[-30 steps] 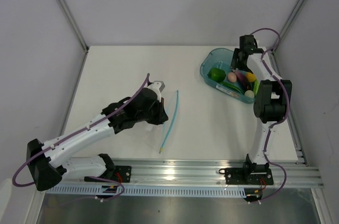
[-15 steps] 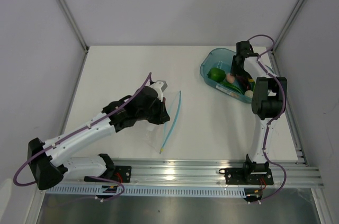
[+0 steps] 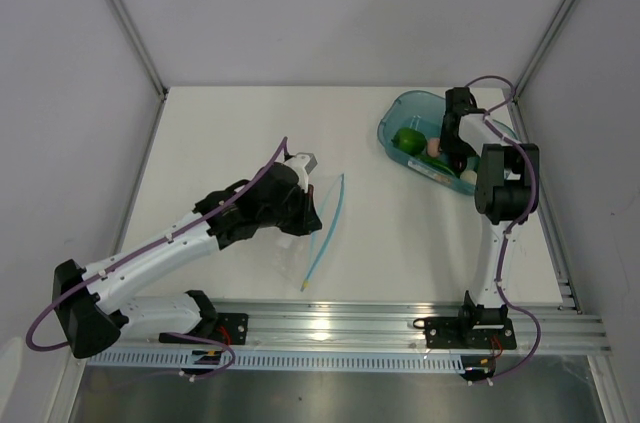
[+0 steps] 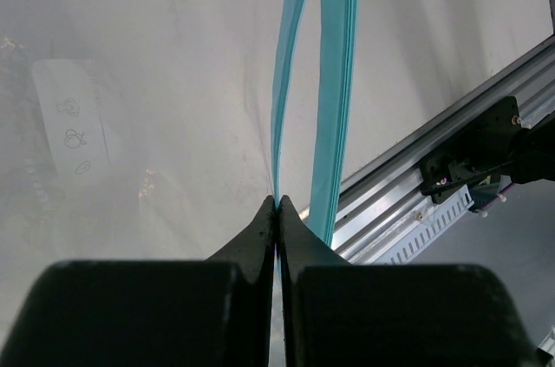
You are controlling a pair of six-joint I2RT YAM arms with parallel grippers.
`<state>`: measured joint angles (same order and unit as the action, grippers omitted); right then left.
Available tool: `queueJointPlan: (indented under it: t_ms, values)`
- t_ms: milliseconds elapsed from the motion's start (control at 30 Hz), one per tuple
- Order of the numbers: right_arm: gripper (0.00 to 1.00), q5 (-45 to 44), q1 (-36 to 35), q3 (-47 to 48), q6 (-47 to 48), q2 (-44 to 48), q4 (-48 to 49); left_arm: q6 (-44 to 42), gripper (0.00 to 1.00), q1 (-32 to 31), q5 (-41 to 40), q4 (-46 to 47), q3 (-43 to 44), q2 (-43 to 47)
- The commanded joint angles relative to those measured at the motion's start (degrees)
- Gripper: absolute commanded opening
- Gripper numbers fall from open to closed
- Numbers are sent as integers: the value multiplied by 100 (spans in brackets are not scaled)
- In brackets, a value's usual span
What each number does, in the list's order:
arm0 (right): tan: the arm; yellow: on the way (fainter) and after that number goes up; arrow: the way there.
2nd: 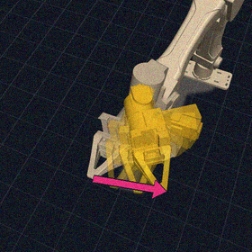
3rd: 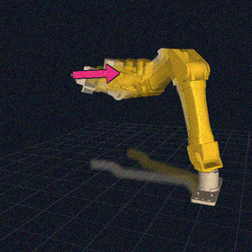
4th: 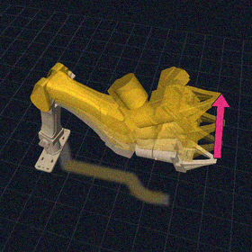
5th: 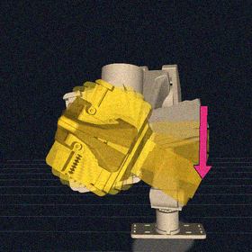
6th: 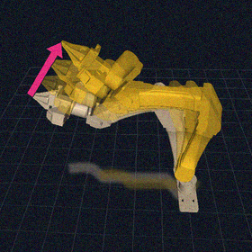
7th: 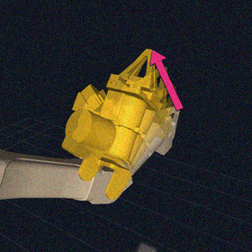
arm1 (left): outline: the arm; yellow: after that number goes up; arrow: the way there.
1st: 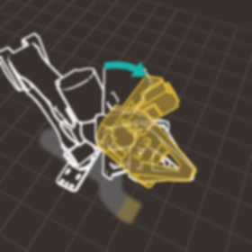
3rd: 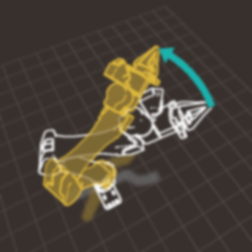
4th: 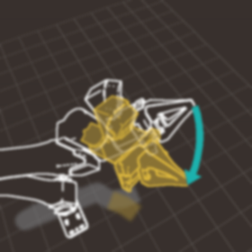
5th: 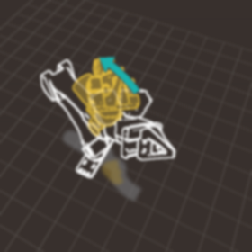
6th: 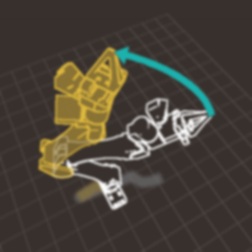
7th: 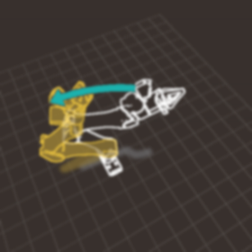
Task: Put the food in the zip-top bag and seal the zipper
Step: Pick up the fake vegetable from the bin.
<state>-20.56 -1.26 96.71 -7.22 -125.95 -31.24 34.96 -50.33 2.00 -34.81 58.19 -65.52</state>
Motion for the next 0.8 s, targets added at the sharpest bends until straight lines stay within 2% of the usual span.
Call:
queueJointPlan:
  t_ms: [0, 267, 300, 367, 467, 633, 767]
  values:
    - [50, 34, 55, -151, 98, 35, 276, -7, 1, 49, 134, 123, 95, 4]
    - [30, 157, 47, 49, 177, 527, 409, 98, 1, 84, 388, 71, 227, -23]
    - [17, 192, 47, 128, 186, 623, 374, 107, 1, 128, 476, 71, 236, -40]
    - [1, 236, 47, 392, 178, 712, 225, 178, 0, 181, 809, 114, 298, -84]
    - [0, 332, 47, 629, 12, 966, -74, 292, 1, 330, 1205, 229, 351, -181]
    - [0, 508, -155, 393, -419, 2020, -373, 555, 1, 497, 1347, 369, 579, -295]
    - [0, 1587, -637, -177, -1095, 3083, -497, 696, 1, 585, 1251, 624, 798, -497]
